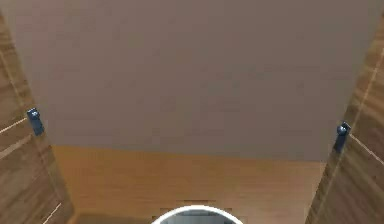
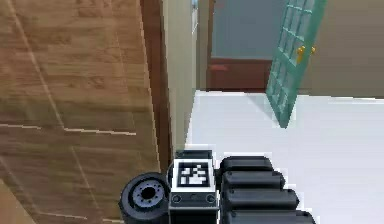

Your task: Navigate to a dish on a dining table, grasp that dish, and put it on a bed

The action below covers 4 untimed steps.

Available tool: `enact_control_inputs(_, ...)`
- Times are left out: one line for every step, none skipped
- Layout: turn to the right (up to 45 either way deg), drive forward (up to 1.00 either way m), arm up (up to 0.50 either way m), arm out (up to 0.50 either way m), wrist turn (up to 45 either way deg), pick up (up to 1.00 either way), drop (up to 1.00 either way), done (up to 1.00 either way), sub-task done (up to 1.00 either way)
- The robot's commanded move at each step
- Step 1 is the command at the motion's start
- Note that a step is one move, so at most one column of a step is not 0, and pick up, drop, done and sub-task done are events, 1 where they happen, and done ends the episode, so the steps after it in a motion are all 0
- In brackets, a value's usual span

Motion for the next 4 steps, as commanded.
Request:
enact_control_inputs(-18.0, 0.0, 0.0, 0.0, 0.0, 0.0, 0.0, 0.0, 0.0)
enact_control_inputs(0.0, 1.0, 0.0, 0.0, 0.0, 0.0, 0.0, 0.0, 0.0)
enact_control_inputs(-6.0, 0.0, 0.0, 0.0, 0.0, 0.0, 0.0, 0.0, 0.0)
enact_control_inputs(0.0, 0.35, 0.0, 0.0, 0.0, 0.0, 0.0, 0.0, 0.0)
